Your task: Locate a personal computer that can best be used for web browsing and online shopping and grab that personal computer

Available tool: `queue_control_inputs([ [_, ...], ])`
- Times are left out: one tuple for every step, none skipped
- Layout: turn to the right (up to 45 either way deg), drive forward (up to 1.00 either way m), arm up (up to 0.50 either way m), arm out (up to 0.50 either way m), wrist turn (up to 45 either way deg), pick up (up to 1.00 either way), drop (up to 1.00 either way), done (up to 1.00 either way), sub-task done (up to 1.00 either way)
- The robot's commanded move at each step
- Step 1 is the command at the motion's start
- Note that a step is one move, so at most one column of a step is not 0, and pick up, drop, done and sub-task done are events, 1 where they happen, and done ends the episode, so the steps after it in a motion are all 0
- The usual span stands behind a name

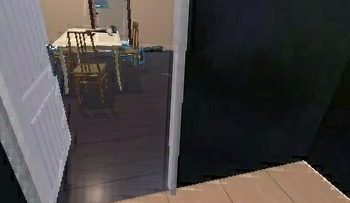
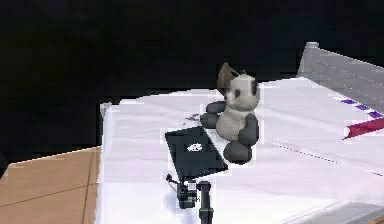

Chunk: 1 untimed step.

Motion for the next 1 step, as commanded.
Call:
queue_control_inputs([
  [0.0,0.0,0.0,0.0,0.0,1.0,0.0,0.0,0.0],
])
